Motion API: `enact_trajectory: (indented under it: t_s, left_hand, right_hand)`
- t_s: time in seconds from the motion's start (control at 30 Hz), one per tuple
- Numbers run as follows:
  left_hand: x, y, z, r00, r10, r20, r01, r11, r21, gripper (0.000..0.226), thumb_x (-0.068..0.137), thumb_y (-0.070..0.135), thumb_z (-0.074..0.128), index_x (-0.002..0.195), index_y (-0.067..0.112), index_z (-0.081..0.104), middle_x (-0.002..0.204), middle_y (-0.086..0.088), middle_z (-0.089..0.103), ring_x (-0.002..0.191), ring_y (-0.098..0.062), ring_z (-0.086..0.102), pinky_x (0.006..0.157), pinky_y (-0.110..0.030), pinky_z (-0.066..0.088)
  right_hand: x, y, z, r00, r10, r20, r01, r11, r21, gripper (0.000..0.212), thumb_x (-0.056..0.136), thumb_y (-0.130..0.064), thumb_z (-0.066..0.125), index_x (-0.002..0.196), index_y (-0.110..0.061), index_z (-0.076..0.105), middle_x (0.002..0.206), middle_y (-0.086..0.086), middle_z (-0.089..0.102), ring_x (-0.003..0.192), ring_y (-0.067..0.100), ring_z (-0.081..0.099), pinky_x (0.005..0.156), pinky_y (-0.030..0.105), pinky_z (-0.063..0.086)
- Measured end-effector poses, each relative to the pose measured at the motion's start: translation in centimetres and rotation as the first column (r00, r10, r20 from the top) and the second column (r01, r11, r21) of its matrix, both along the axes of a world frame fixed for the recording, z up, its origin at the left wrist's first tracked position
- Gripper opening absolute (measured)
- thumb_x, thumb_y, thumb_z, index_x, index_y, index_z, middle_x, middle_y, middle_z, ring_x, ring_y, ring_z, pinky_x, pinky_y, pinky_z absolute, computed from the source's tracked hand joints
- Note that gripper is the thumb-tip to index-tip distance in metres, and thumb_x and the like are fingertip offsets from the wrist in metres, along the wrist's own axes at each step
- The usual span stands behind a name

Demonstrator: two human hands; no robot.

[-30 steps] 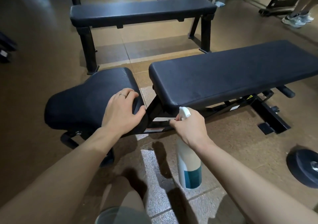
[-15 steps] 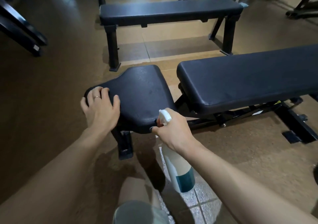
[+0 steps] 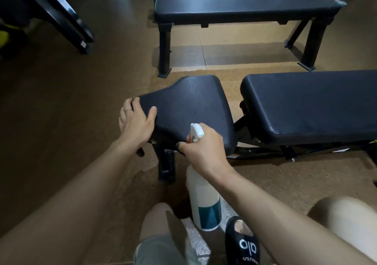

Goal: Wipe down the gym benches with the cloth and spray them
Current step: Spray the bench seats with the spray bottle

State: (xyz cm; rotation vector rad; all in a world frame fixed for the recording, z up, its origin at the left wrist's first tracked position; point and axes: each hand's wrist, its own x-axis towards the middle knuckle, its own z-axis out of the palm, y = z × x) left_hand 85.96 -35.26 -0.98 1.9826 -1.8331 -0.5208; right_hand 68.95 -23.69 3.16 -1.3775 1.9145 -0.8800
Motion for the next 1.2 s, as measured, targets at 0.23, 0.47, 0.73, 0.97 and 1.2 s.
enact_trajectory:
  t_s: [0.23, 0.47, 0.73, 0.97, 1.2]
  left_hand:
    - [-1.1, -0.4, 3.3, 0.997, -0.002, 0.077, -0.014, 0.979, 0.201, 0.076, 0.104, 0.059, 0.036, 0.159, 0.008, 0.022, 0.166, -0.015, 0.017, 0.153, -0.035, 0.014, 0.125, -0.050, 0.017]
    - [-5.8, 2.1, 18.3, 0.911, -0.330, -0.246, 0.402, 0.841, 0.362, 0.074, 0.090, 0.017, 0.071, 0.154, 0.021, 0.033, 0.155, -0.002, 0.039, 0.144, -0.020, 0.038, 0.115, -0.038, 0.038]
    - [-6.5, -1.2, 34.4, 0.783, -0.119, -0.610, 0.561, 0.556, 0.613, 0.090, 0.076, 0.011, 0.087, 0.148, 0.032, 0.039, 0.140, 0.009, 0.055, 0.124, -0.004, 0.056, 0.096, -0.021, 0.050]
    - [-4.3, -9.3, 40.3, 0.786, -0.180, -0.591, 0.540, 0.665, 0.516, 0.077, 0.075, 0.031, 0.091, 0.137, 0.035, 0.046, 0.120, 0.021, 0.062, 0.108, 0.008, 0.062, 0.086, -0.012, 0.052]
    - [5.2, -22.5, 43.3, 0.751, -0.250, -0.612, 0.628, 0.558, 0.542, 0.090, 0.064, 0.037, 0.093, 0.142, 0.033, 0.047, 0.129, 0.009, 0.066, 0.121, -0.012, 0.063, 0.107, -0.046, 0.051]
  right_hand:
    - [-2.2, -1.9, 2.3, 0.970, -0.168, 0.178, 0.139, 0.976, 0.165, 0.020, 0.079, -0.020, 0.078, 0.076, -0.017, 0.059, 0.075, 0.003, 0.067, 0.071, 0.019, 0.067, 0.060, 0.027, 0.049]
    - [-3.8, -5.3, 14.9, 0.961, -0.124, 0.248, 0.093, 0.987, 0.133, 0.018, 0.080, -0.013, 0.076, 0.078, -0.013, 0.057, 0.070, 0.001, 0.062, 0.062, 0.015, 0.058, 0.051, 0.016, 0.041]
    - [-4.5, -13.2, 32.1, 0.928, -0.147, 0.342, 0.117, 0.987, 0.107, 0.010, 0.082, -0.010, 0.073, 0.082, -0.007, 0.063, 0.068, -0.002, 0.062, 0.053, 0.003, 0.056, 0.046, 0.011, 0.040]
    - [-0.9, -22.4, 39.4, 0.930, -0.146, 0.338, 0.134, 0.989, 0.059, 0.022, 0.080, -0.015, 0.077, 0.093, -0.009, 0.061, 0.086, 0.005, 0.068, 0.078, 0.025, 0.069, 0.069, 0.036, 0.058]
    - [7.4, -32.1, 41.9, 0.960, -0.133, 0.245, 0.126, 0.991, 0.044, 0.036, 0.076, -0.012, 0.079, 0.105, -0.018, 0.061, 0.081, -0.009, 0.063, 0.068, 0.003, 0.056, 0.063, 0.021, 0.045]
